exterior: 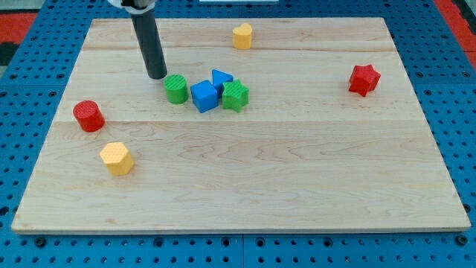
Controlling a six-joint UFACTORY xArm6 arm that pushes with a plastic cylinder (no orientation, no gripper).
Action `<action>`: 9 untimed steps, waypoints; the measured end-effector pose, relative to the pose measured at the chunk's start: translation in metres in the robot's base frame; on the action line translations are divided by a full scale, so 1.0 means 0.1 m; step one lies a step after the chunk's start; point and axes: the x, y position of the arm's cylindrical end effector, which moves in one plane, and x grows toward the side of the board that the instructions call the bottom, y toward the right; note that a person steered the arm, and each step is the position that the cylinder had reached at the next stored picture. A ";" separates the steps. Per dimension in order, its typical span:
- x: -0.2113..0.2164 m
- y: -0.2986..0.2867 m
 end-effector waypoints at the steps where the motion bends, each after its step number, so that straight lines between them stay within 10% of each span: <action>1: 0.10 0.16; 9: 1.13 0.46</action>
